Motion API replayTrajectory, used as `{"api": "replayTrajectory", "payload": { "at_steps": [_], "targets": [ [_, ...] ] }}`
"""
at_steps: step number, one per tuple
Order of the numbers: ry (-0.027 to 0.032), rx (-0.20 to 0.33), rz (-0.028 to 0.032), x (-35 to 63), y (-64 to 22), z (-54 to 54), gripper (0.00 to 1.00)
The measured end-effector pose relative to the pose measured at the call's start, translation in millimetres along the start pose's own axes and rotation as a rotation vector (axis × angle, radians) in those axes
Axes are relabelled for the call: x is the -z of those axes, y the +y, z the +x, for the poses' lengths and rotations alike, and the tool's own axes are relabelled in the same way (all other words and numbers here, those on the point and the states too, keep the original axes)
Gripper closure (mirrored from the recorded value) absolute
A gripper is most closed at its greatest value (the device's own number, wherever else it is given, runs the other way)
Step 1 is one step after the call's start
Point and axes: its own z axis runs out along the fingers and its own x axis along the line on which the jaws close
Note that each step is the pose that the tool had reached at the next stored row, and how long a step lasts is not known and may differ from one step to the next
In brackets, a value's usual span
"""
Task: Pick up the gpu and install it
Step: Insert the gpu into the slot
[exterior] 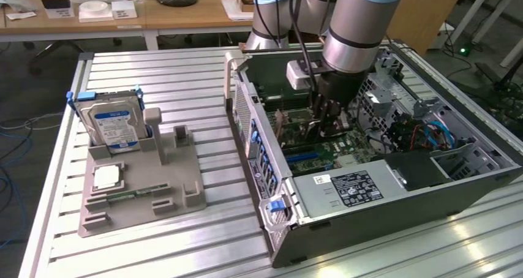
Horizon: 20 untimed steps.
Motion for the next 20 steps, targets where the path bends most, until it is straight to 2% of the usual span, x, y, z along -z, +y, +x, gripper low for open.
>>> {"api": "replayTrajectory", "payload": {
  "at_steps": [3,8,20],
  "targets": [
    [0.0001,0.000,-0.0012,-4.8,0.2,0.1,0.72],
    [0.0001,0.000,-0.0064,-13.4,0.6,0.4,0.72],
    [0.0002,0.000,-0.0066,-20.3,4.0,2.8,0.72]
  ]
}}
